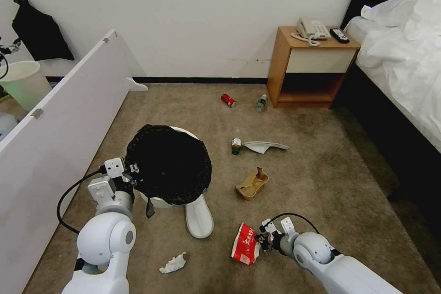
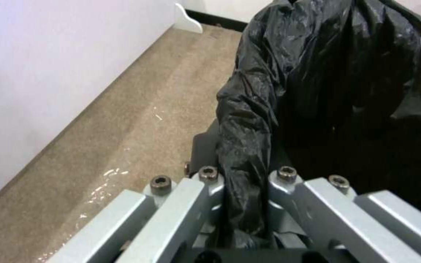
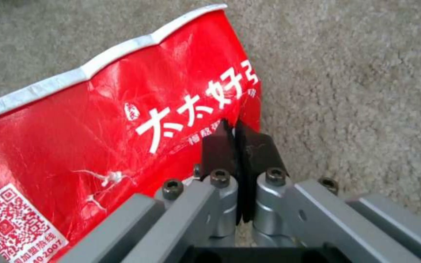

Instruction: Pick up the trash bin, then pick up the garbage from the floor and place it into the trash bin.

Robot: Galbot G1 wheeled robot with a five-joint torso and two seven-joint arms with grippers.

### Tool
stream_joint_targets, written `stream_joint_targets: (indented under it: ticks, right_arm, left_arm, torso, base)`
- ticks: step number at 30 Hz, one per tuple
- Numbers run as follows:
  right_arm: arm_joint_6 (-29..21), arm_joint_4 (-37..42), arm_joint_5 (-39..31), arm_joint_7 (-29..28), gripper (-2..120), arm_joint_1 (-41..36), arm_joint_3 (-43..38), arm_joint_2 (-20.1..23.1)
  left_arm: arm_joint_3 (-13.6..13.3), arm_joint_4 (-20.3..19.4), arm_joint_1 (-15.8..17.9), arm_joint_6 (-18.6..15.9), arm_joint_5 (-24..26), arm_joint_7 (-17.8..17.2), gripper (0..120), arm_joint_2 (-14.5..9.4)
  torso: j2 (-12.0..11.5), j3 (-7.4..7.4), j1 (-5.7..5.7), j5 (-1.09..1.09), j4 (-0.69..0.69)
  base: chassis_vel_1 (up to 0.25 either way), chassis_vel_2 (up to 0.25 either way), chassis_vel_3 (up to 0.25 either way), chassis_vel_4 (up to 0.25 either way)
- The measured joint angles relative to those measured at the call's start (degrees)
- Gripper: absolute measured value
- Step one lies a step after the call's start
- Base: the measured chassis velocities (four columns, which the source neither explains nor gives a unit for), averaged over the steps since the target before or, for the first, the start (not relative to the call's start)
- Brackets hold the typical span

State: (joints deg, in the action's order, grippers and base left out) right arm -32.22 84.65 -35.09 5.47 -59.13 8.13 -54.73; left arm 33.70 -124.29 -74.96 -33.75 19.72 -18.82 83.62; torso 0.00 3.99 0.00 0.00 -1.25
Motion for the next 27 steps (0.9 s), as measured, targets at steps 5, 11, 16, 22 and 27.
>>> stream_joint_targets:
  ticks: [5,11,16,22,27]
  right_arm:
    - [0.1,-0.1,0.0,0.1,0,0.1,0.0,-0.3]
    - [0.4,0.0,0.0,0.3,0,0.3,-0.5,-0.2]
    - [1.0,2.3,-0.1,0.0,0,0.0,-3.3,0.8]
    - [1.2,5.6,-0.4,-0.7,0,-1.0,-6.8,2.5]
    - [2.1,9.1,-0.1,-1.1,0,-2.5,-10.7,4.6]
  left_arm:
    - [0.0,0.0,-0.2,0.1,0.0,0.0,5,-0.1]
    - [0.0,0.1,-0.1,0.1,0.0,0.0,5,-0.2]
    - [0.0,0.4,0.3,0.1,0.1,0.0,5,-0.2]
    - [0.0,0.5,0.6,0.1,0.5,-0.1,5,-0.4]
    - [-0.2,0.4,0.9,-0.1,1.0,-0.3,5,-0.6]
  torso:
    - [0.0,0.0,0.0,0.0,0.0]
    - [0.0,0.0,0.0,0.0,-0.01]
    - [0.0,0.01,0.0,0.01,-0.01]
    - [0.0,0.0,0.0,0.01,0.0]
    - [0.0,0.0,0.0,-0.01,-0.02]
  base:
    - [0.0,0.0,0.0,0.0]
    - [0.0,0.0,0.0,0.0]
    - [0.0,0.0,0.0,0.0]
    - [0.0,0.0,0.0,0.0]
    - [0.0,0.0,0.0,0.0]
